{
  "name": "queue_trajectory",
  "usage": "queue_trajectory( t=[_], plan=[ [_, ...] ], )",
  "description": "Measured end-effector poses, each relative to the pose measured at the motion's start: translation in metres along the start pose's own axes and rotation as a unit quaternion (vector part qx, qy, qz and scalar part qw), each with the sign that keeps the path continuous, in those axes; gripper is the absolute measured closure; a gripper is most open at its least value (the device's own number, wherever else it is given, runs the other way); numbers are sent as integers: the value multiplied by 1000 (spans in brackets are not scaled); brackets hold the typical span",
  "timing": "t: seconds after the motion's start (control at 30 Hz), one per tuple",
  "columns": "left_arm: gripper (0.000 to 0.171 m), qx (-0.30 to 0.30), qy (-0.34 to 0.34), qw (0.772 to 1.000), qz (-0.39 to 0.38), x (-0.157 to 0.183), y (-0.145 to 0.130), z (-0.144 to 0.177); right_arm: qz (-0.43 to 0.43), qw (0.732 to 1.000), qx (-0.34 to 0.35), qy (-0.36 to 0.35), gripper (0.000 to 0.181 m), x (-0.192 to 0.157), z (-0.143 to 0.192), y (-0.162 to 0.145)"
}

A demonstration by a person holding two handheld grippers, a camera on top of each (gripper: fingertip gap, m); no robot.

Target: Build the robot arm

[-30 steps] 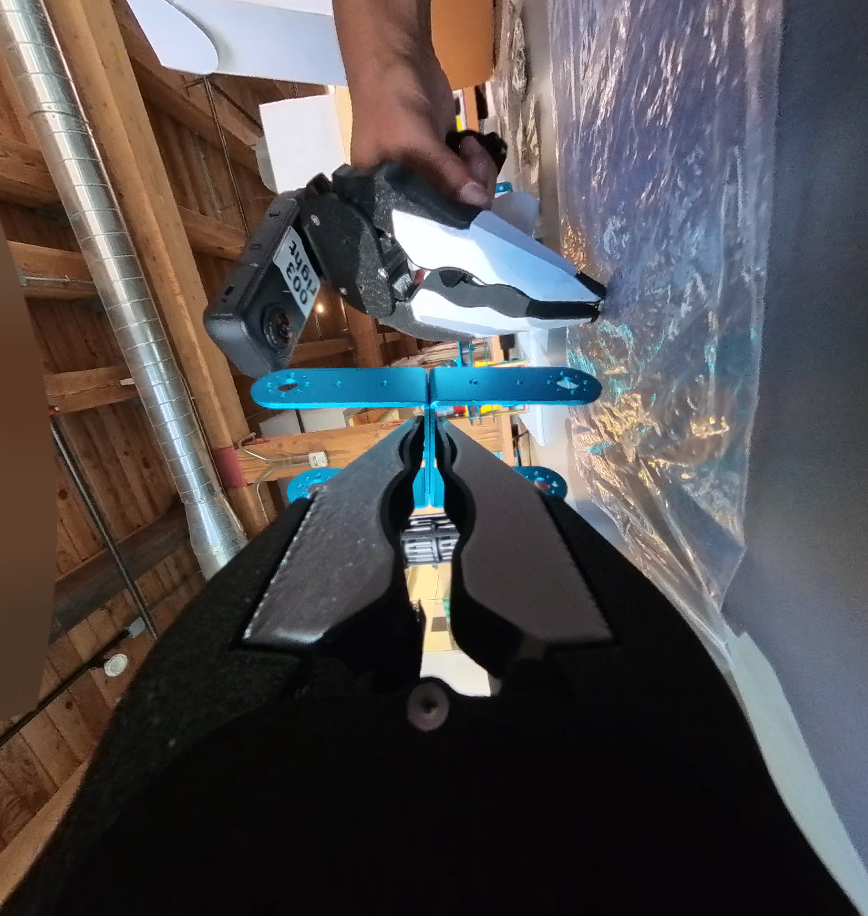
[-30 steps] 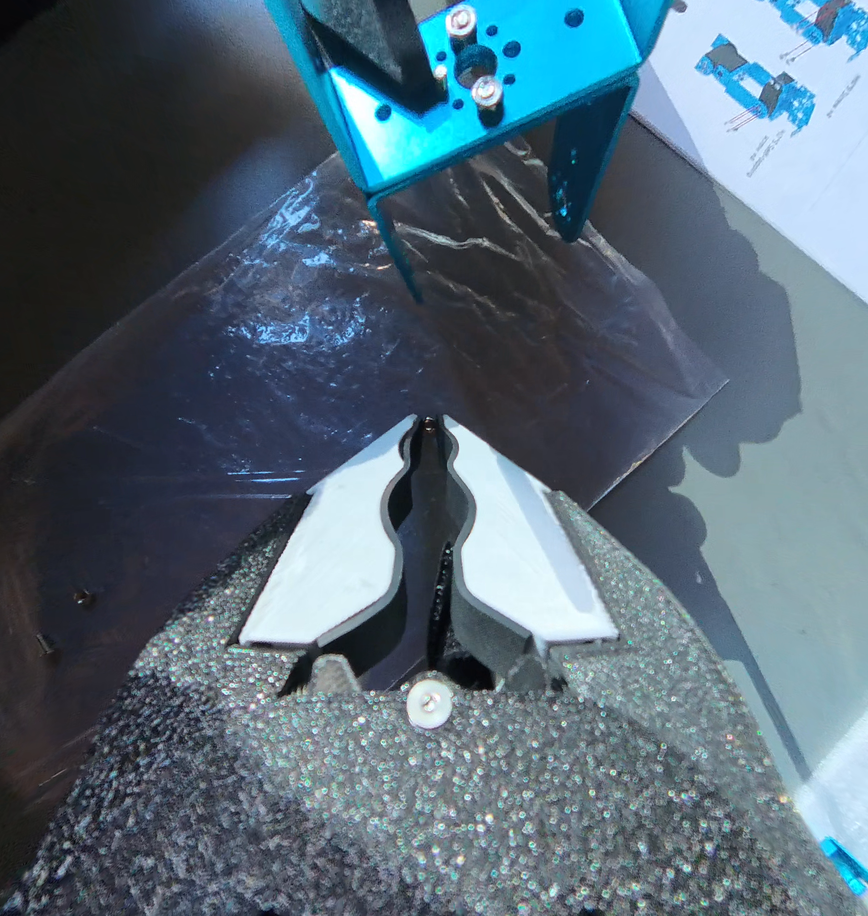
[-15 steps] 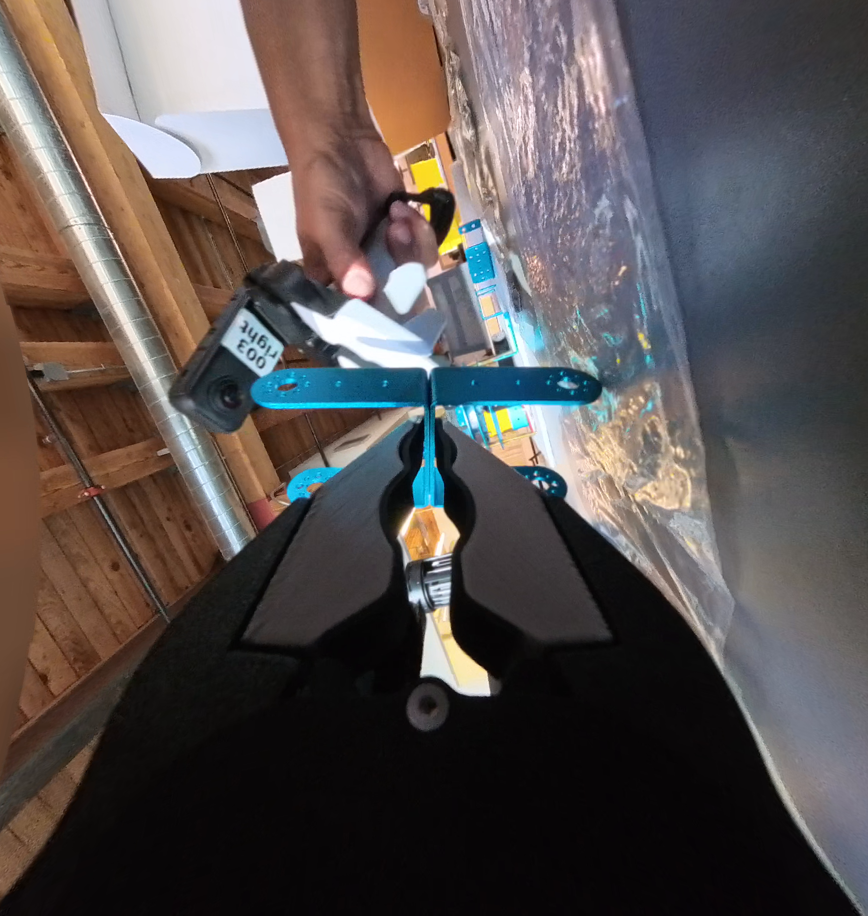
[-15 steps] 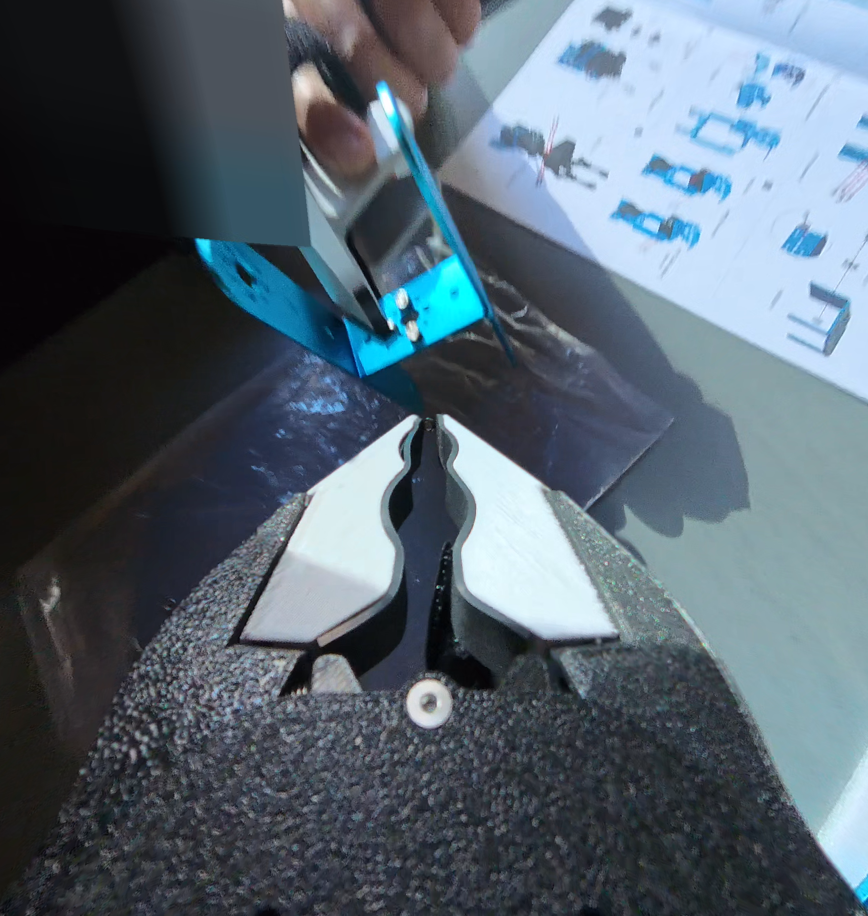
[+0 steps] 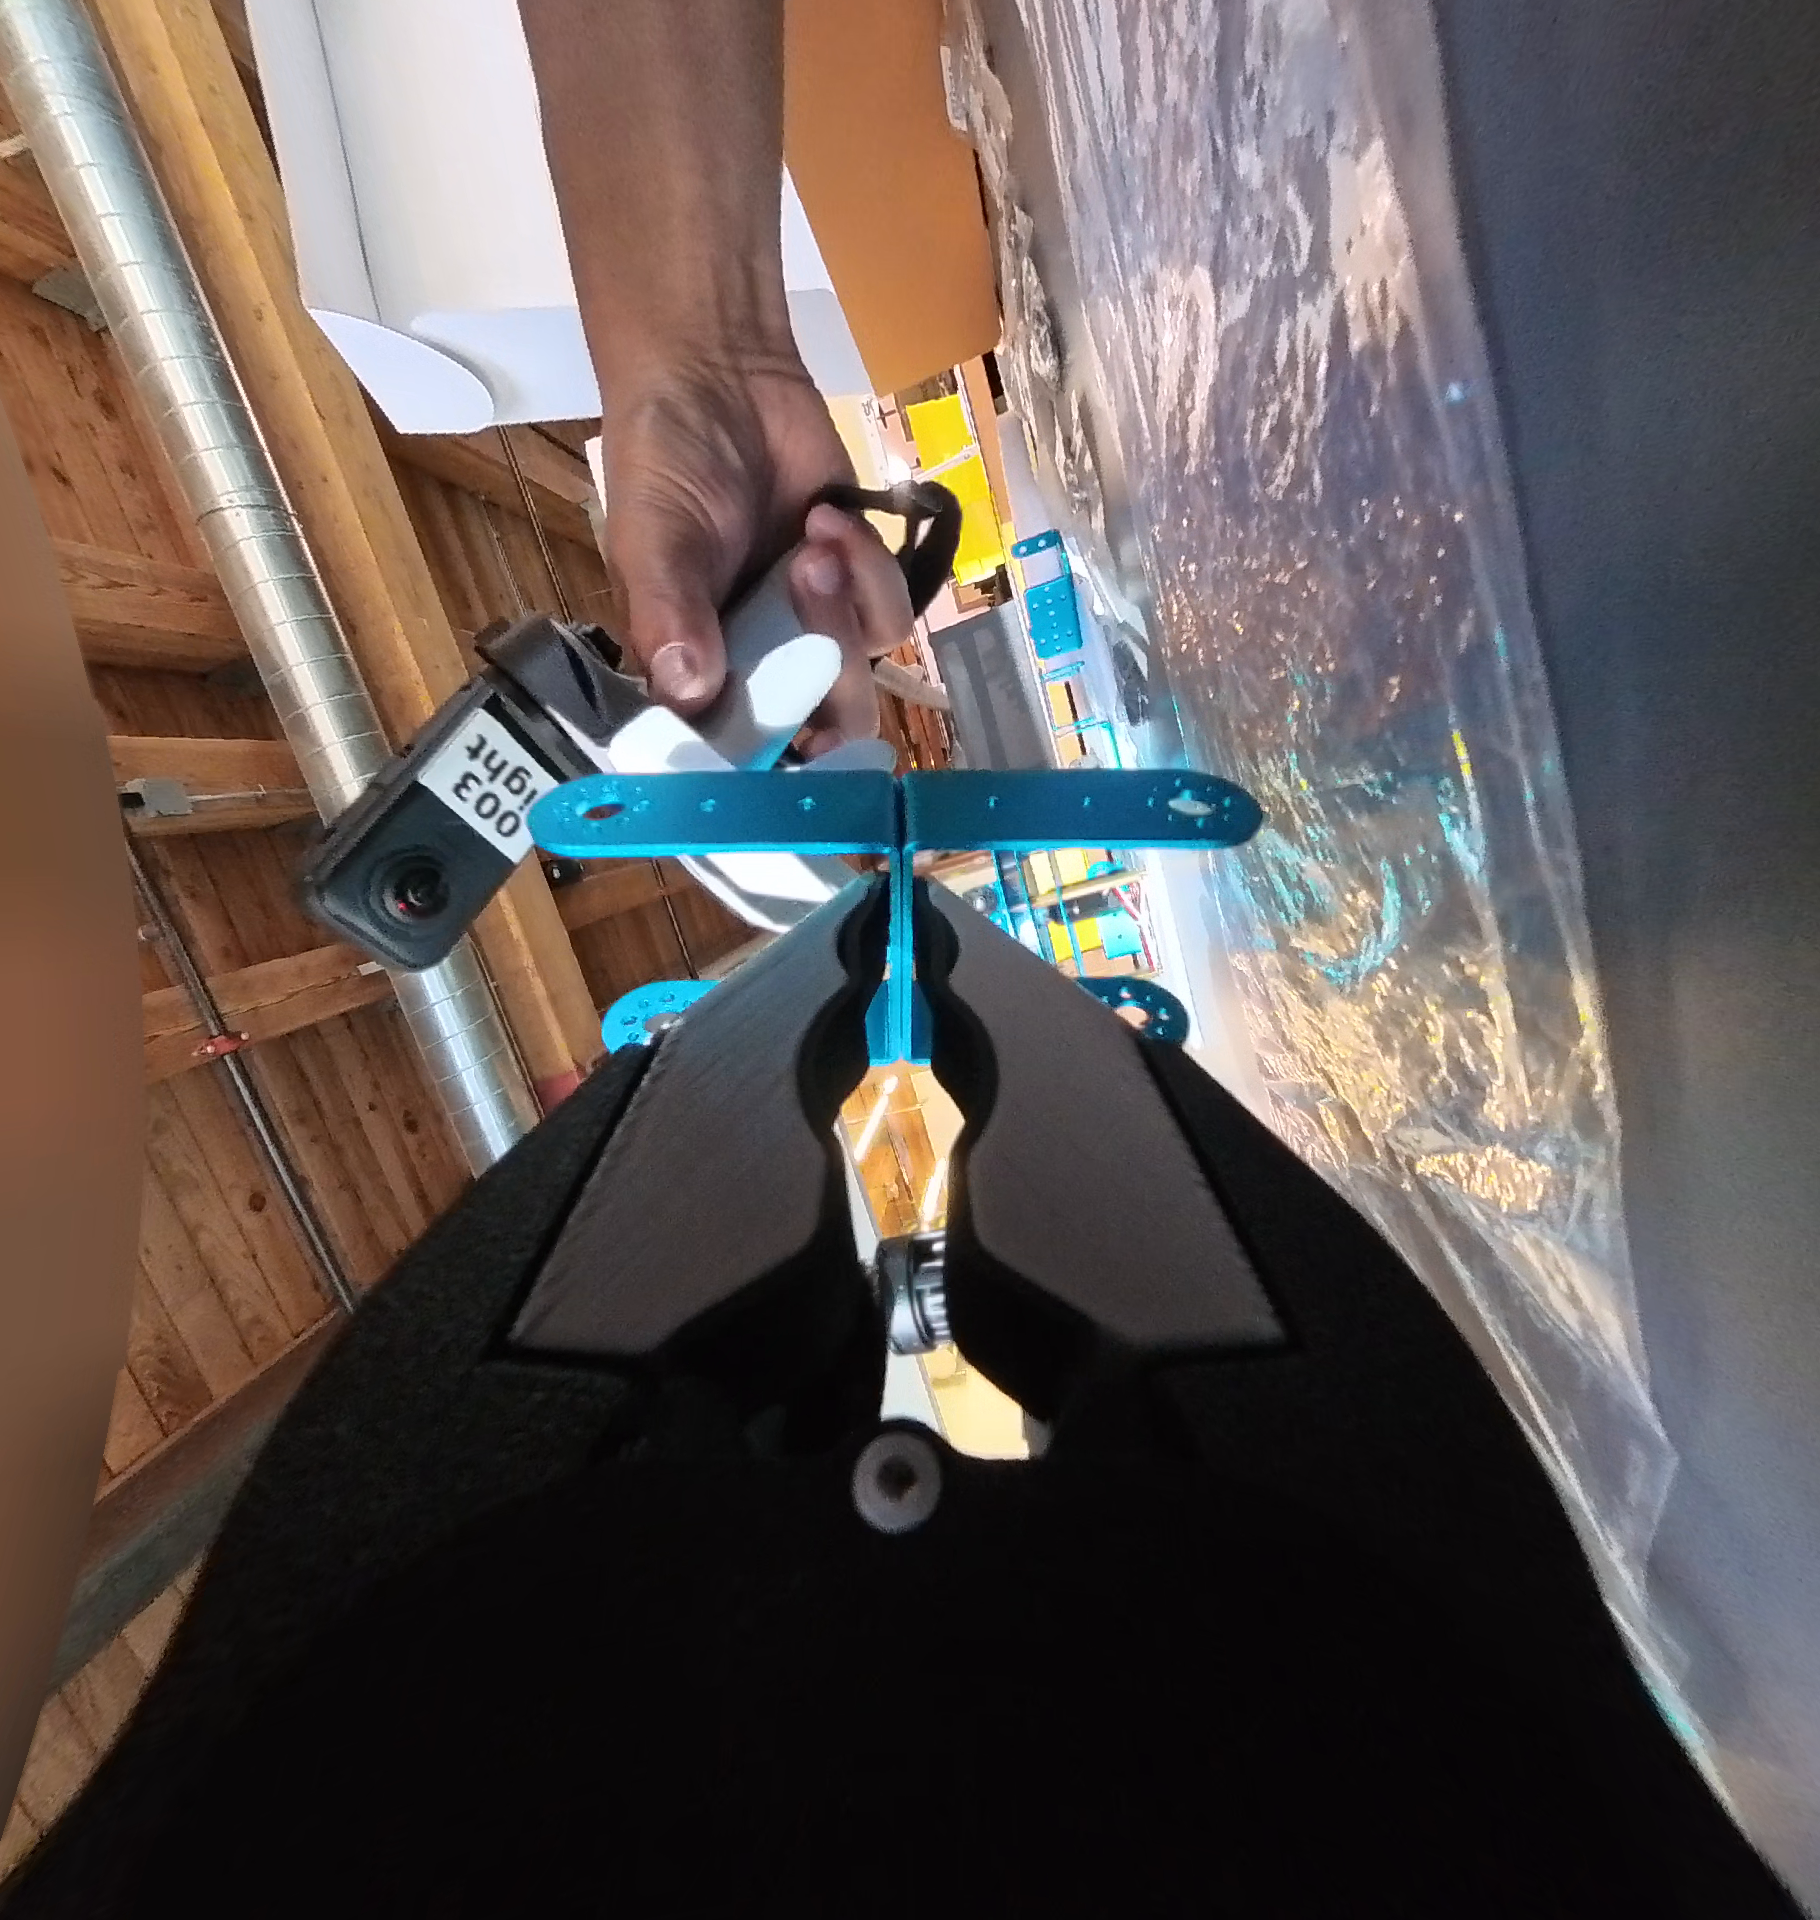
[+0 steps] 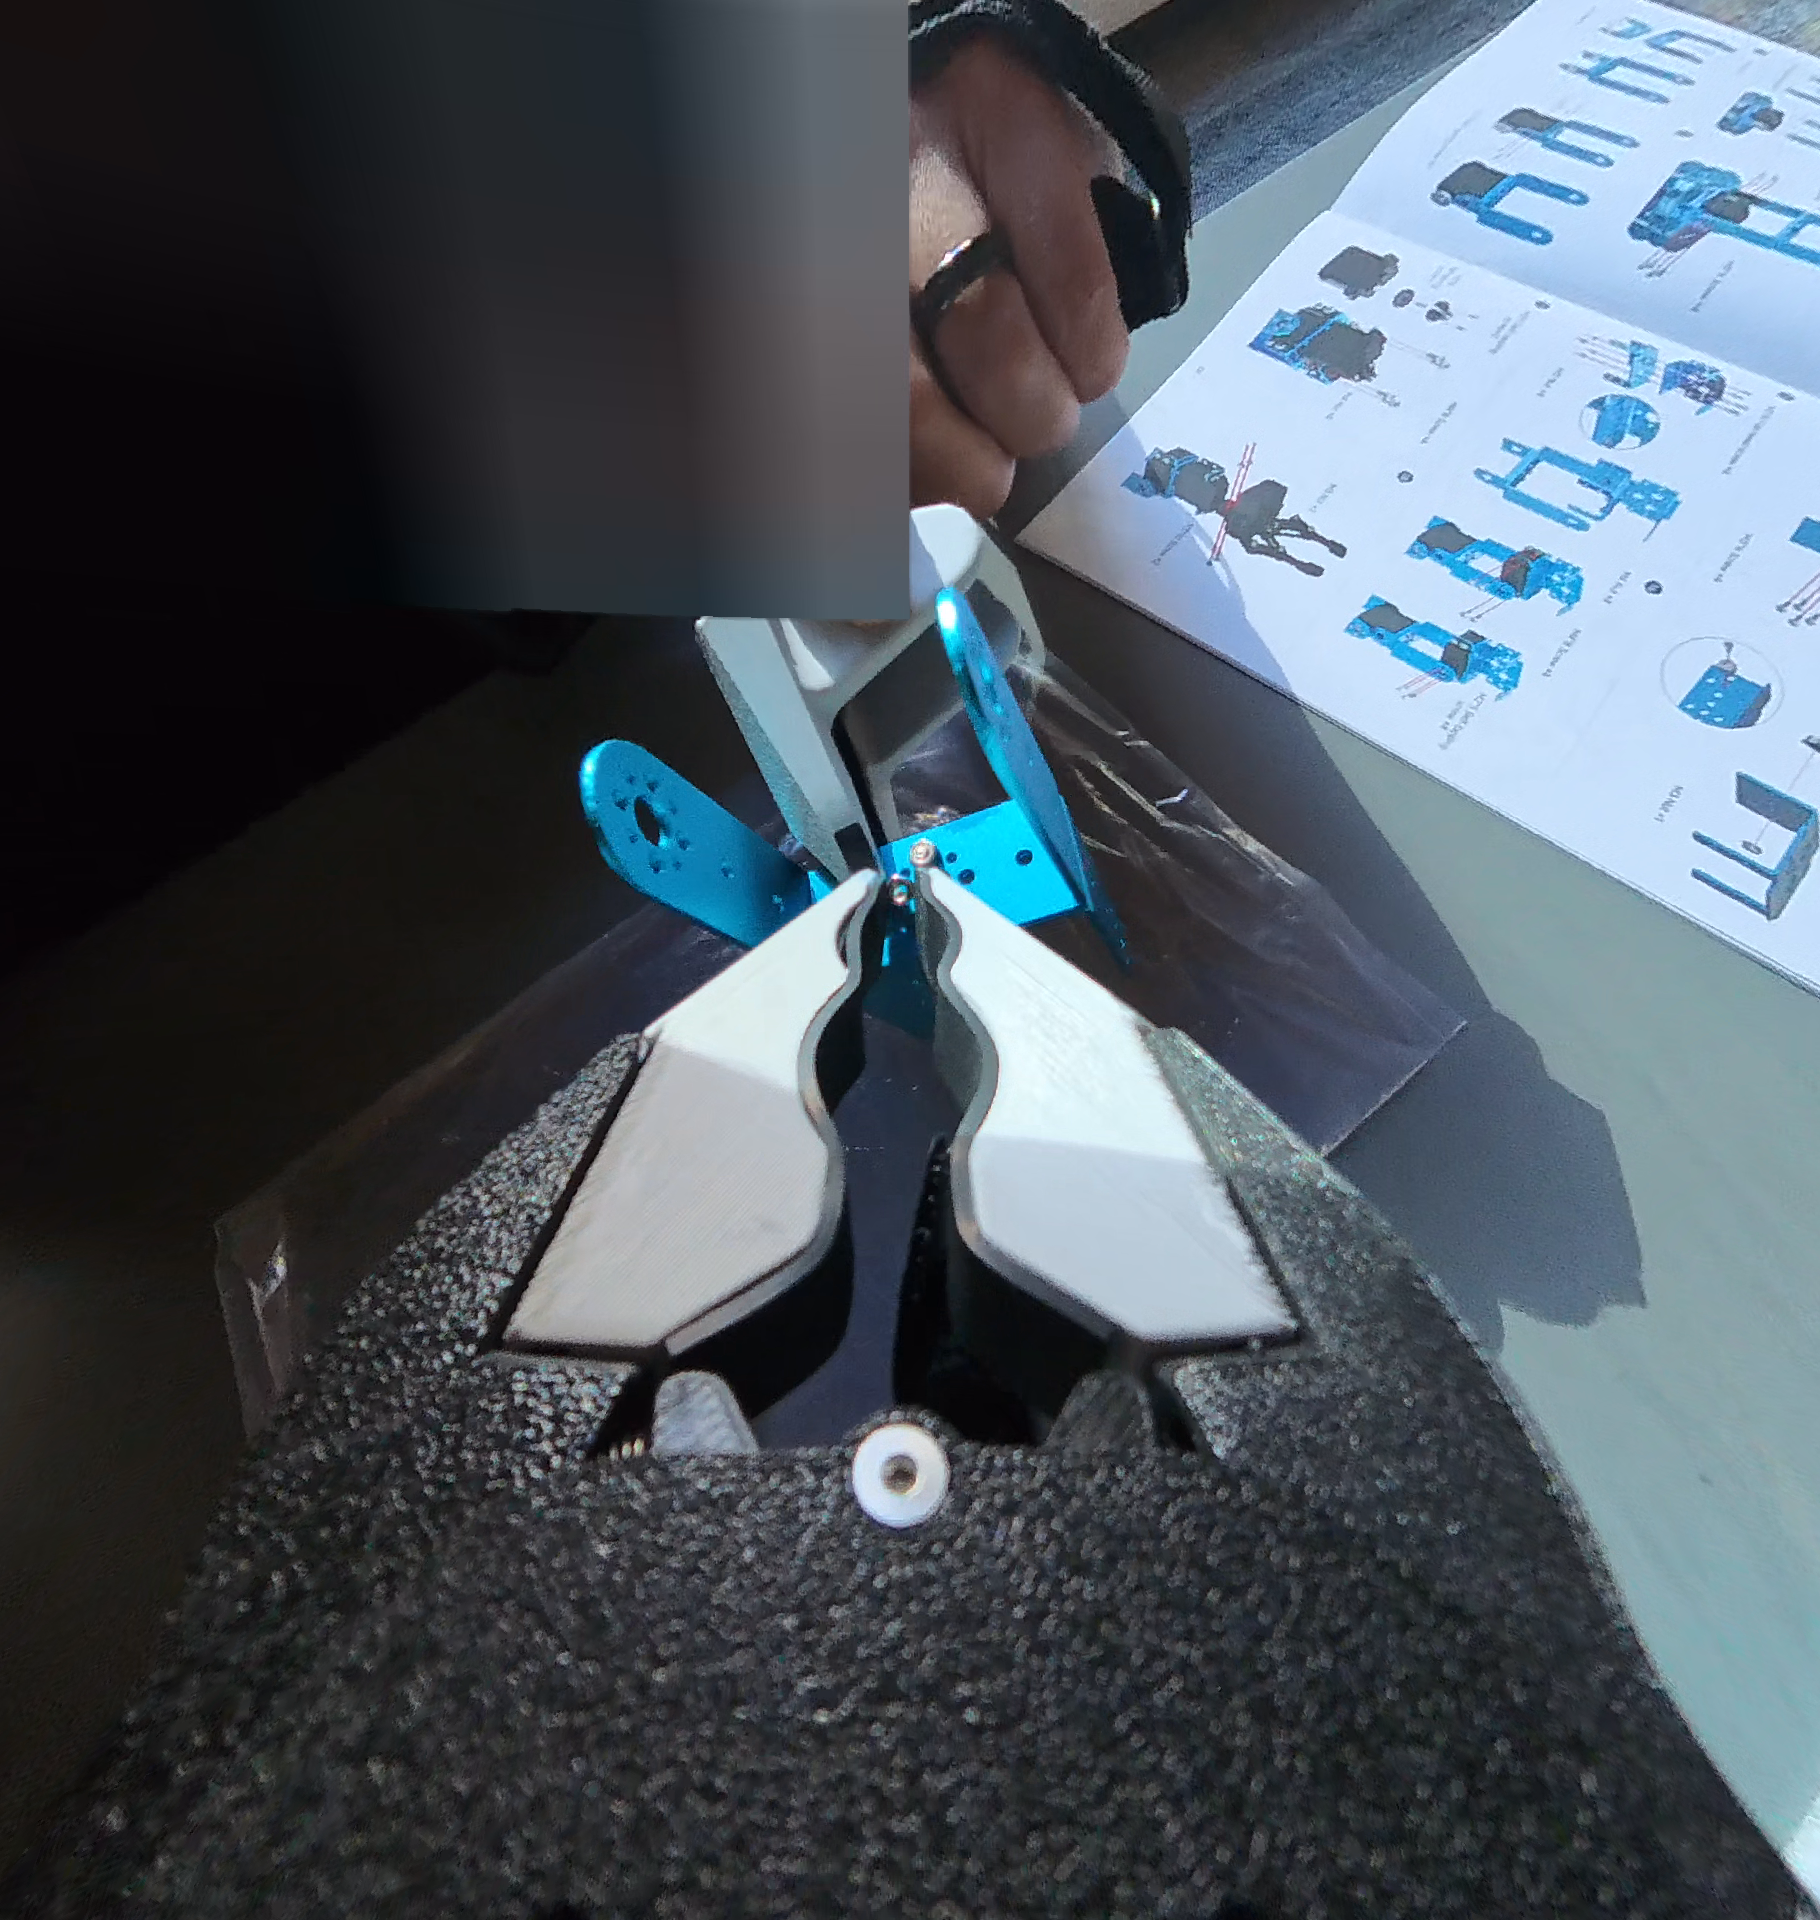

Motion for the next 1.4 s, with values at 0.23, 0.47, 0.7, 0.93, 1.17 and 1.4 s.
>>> queue_trajectory(
  t=[0.23, 0.47, 0.7, 0.93, 1.17, 1.4],
  plan=[
    [169, 3, 2, 1000, 2, 0, 1, 1, -18, 1000, 5, 14, 177, -1, -1, 0],
    [169, 2, 6, 1000, 0, 1, 3, 0, -17, 1000, -6, 13, 177, -2, -1, -1],
    [169, 5, 12, 1000, -16, 3, 6, 0, -34, 999, -9, 28, 177, -3, -1, -4],
    [169, 7, 10, 1000, -27, 6, 8, 0, -45, 998, -17, 42, 172, -5, -3, -7],
    [169, 9, 9, 1000, -21, 6, 8, 0, -38, 998, -23, 45, 167, -8, -2, -7],
    [169, 16, 6, 1000, 8, 3, 7, 1, 2, 999, -32, 28, 166, -10, -1, -6]
  ],
)
Point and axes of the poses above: each gripper's, where its closed fingertips meet, z back along the fingers, y out of its top, x = y × z across the jaws, the point moved 4 cm from there along z, back along the fingers, and after that the axes turned 4 degrees about x, right-handed, at the moved point
